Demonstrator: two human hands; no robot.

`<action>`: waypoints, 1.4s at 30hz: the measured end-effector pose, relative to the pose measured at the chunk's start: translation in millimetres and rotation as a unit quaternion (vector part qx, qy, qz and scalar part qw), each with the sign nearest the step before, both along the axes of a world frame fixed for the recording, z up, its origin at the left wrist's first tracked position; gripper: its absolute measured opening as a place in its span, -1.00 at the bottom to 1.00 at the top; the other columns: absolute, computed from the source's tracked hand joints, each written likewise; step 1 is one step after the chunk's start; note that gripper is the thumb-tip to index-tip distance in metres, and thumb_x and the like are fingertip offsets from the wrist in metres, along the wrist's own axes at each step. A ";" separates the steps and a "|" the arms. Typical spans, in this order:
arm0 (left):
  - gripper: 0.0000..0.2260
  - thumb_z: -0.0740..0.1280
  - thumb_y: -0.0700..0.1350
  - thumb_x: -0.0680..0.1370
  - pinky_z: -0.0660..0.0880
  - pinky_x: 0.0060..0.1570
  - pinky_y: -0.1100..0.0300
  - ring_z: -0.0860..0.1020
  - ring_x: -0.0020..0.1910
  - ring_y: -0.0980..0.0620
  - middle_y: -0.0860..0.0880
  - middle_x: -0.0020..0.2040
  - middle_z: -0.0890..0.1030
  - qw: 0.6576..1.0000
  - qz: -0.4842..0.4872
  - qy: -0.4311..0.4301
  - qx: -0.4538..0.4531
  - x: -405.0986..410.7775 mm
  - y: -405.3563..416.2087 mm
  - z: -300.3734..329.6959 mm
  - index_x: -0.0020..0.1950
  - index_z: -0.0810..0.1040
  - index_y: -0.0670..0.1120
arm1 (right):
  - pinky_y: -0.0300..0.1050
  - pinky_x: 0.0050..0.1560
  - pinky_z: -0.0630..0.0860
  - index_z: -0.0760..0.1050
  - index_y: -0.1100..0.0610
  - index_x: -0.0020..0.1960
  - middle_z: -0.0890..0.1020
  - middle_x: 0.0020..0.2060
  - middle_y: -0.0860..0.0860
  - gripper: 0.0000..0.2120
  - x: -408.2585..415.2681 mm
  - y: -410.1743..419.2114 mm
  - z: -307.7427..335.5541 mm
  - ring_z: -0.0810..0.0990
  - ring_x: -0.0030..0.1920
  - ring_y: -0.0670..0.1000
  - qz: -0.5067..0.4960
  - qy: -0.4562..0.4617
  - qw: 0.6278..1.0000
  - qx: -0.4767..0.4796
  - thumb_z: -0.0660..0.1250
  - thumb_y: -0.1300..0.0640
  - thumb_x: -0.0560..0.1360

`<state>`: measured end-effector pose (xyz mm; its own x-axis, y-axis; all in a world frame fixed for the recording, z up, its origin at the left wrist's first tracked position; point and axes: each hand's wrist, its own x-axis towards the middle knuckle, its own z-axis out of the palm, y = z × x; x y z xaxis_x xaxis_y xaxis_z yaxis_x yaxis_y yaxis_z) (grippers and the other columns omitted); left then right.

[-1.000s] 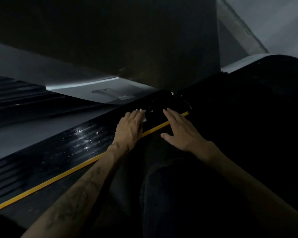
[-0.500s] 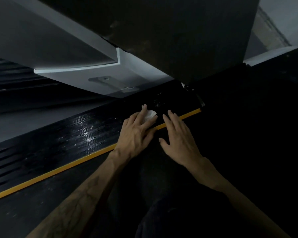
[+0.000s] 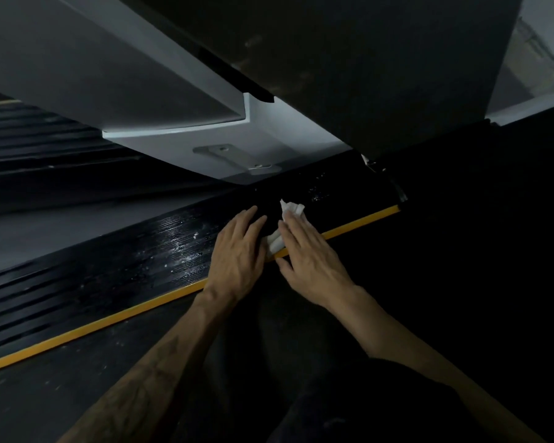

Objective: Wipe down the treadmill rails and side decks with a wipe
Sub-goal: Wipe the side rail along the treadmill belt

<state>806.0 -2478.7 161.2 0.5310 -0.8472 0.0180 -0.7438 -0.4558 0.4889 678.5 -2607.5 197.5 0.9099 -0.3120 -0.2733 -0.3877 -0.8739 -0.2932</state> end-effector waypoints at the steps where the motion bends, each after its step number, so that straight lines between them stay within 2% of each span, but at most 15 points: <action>1: -0.55 0.16 0.01 0.66 0.37 0.45 -0.15 0.36 0.51 -0.16 -0.18 0.54 0.37 1.000 0.001 -0.007 0.000 0.3 -0.8 -1.2 0.51 0.43 -0.16 | -0.05 0.63 -0.24 -0.17 0.17 0.67 -0.24 0.65 0.10 -0.27 -4.0 -1.1 -2.0 -0.26 0.65 0.05 -0.006 0.011 1.000 -0.001 0.14 -0.08 0.71; 4: -0.56 0.15 -0.02 0.68 0.28 0.53 -0.13 0.29 0.56 -0.15 -0.18 0.56 0.35 1.000 0.001 -0.029 0.004 1.7 -5.1 -4.6 0.52 0.41 -0.15 | 0.02 0.65 -0.17 -0.23 0.13 0.67 -0.30 0.64 0.07 -0.28 -24.9 -6.9 -11.0 -0.30 0.64 0.03 -0.007 0.023 0.999 -0.035 0.07 -0.13 0.71; 8: -0.53 0.07 0.03 0.68 0.11 0.60 -0.08 0.19 0.62 -0.12 -0.16 0.59 0.32 0.998 0.001 -0.058 0.010 7.8 -13.0 -10.8 0.53 0.40 -0.14 | 0.02 0.64 -0.17 -0.14 0.09 0.69 -0.22 0.66 0.05 -0.30 -45.6 -22.1 -15.1 -0.24 0.65 0.02 -0.032 0.021 0.997 -0.068 0.04 -0.16 0.69; 10: -0.52 0.05 0.05 0.69 0.02 0.62 -0.05 0.15 0.63 -0.10 -0.15 0.61 0.30 0.998 0.001 -0.061 0.014 11.2 -17.5 -14.2 0.54 0.40 -0.13 | 0.03 0.64 -0.13 -0.04 0.11 0.68 -0.09 0.67 0.08 -0.32 -48.4 -28.0 -13.5 -0.14 0.66 0.05 -0.076 0.020 0.994 -0.075 0.03 -0.16 0.67; 13: -0.52 0.05 0.05 0.70 0.03 0.62 -0.07 0.17 0.63 -0.12 -0.17 0.60 0.31 0.997 -0.002 -0.076 0.014 13.8 -22.2 -19.0 0.52 0.42 -0.15 | 0.16 0.62 0.14 0.26 0.20 0.59 0.25 0.60 0.19 -0.38 -39.3 -30.2 -8.9 0.13 0.63 0.16 -0.127 -0.010 0.989 -0.080 0.14 -0.11 0.63; 14: -0.52 0.06 0.05 0.70 0.05 0.62 -0.08 0.19 0.62 -0.12 -0.17 0.59 0.32 0.997 -0.004 -0.082 0.012 14.5 -22.9 -20.4 0.51 0.43 -0.16 | 0.17 0.60 0.18 0.30 0.22 0.56 0.29 0.57 0.19 -0.41 -33.4 -28.7 -8.5 0.16 0.62 0.17 -0.137 -0.024 0.988 -0.071 0.17 -0.09 0.63; 15: -0.53 0.07 0.04 0.70 0.06 0.62 -0.09 0.19 0.62 -0.12 -0.18 0.59 0.32 0.996 -0.006 -0.089 0.010 15.1 -23.2 -21.7 0.51 0.43 -0.17 | 0.16 0.61 0.16 0.26 0.23 0.57 0.25 0.59 0.20 -0.40 -27.2 -25.8 -8.8 0.13 0.63 0.17 -0.144 -0.027 0.988 -0.055 0.19 -0.09 0.65; 17: -0.53 0.08 0.05 0.70 0.06 0.61 -0.10 0.19 0.62 -0.12 -0.18 0.60 0.30 0.995 -0.004 -0.099 0.009 14.8 -22.8 -23.2 0.53 0.40 -0.16 | 0.09 0.66 -0.04 0.04 0.21 0.66 -0.03 0.66 0.19 -0.31 -16.9 -17.3 -12.8 -0.10 0.67 0.13 -0.141 -0.007 0.990 -0.022 0.14 -0.13 0.68; 20: -0.51 0.07 0.06 0.70 0.05 0.62 -0.12 0.15 0.63 -0.12 -0.18 0.62 0.25 0.995 0.011 -0.102 0.014 13.6 -21.5 -23.4 0.56 0.36 -0.15 | 0.07 0.64 -0.20 -0.14 0.10 0.67 -0.31 0.64 0.15 -0.29 -19.1 -8.2 -25.8 -0.32 0.64 0.10 -0.099 0.007 0.994 -0.045 0.03 -0.20 0.68; 24: -0.51 0.05 0.07 0.70 0.03 0.62 -0.12 0.12 0.64 -0.10 -0.16 0.63 0.25 0.994 0.023 -0.100 0.024 13.3 -19.2 -22.5 0.56 0.35 -0.15 | 0.07 0.64 -0.14 -0.17 0.15 0.68 -0.21 0.66 0.11 -0.25 -45.4 -12.2 -34.3 -0.25 0.66 0.06 -0.077 0.001 0.994 -0.084 0.00 -0.20 0.66; 29: -0.51 0.07 0.06 0.69 0.05 0.62 -0.15 0.12 0.64 -0.09 -0.15 0.62 0.26 0.996 0.029 -0.085 0.022 12.5 -21.3 -21.9 0.56 0.36 -0.14 | 0.16 0.64 -0.04 -0.09 0.15 0.68 -0.09 0.66 0.18 -0.24 -50.2 -50.9 -32.5 -0.11 0.66 0.14 -0.154 0.025 0.979 -0.128 0.08 -0.20 0.64; 33: -0.53 0.09 0.04 0.69 0.09 0.61 -0.16 0.13 0.64 -0.09 -0.15 0.61 0.28 0.996 0.034 -0.087 0.013 11.5 -21.5 -21.8 0.55 0.37 -0.15 | 0.21 0.63 0.03 0.07 0.13 0.66 0.00 0.67 0.15 -0.31 -33.8 -55.1 -22.6 -0.05 0.66 0.14 -0.221 0.005 0.971 -0.087 0.01 -0.21 0.65; 36: -0.53 0.08 0.04 0.69 0.11 0.60 -0.18 0.14 0.64 -0.09 -0.15 0.61 0.28 0.996 0.035 -0.084 0.012 11.8 -21.8 -22.3 0.54 0.37 -0.15 | 0.12 0.64 0.04 -0.01 0.13 0.68 0.04 0.66 0.12 -0.26 -34.5 -40.2 -27.0 -0.01 0.66 0.10 -0.211 -0.011 0.975 -0.065 0.02 -0.24 0.64; 39: -0.53 0.08 0.04 0.69 0.12 0.59 -0.19 0.15 0.64 -0.10 -0.15 0.61 0.29 0.996 0.037 -0.085 0.011 12.5 -21.9 -23.5 0.54 0.37 -0.15 | 0.16 0.56 0.28 0.11 0.20 0.64 0.22 0.58 0.17 -0.28 -38.3 -44.4 -31.8 0.22 0.58 0.16 -0.237 -0.014 0.967 -0.092 0.10 -0.20 0.63; 42: -0.54 0.08 0.03 0.70 0.13 0.59 -0.19 0.15 0.63 -0.10 -0.16 0.60 0.30 0.995 0.041 -0.087 0.011 11.4 -22.2 -23.5 0.54 0.37 -0.15 | 0.17 0.51 0.33 0.14 0.18 0.63 0.16 0.60 0.19 -0.30 -34.0 -58.2 -31.3 0.20 0.59 0.18 -0.272 -0.003 0.956 -0.111 0.09 -0.21 0.64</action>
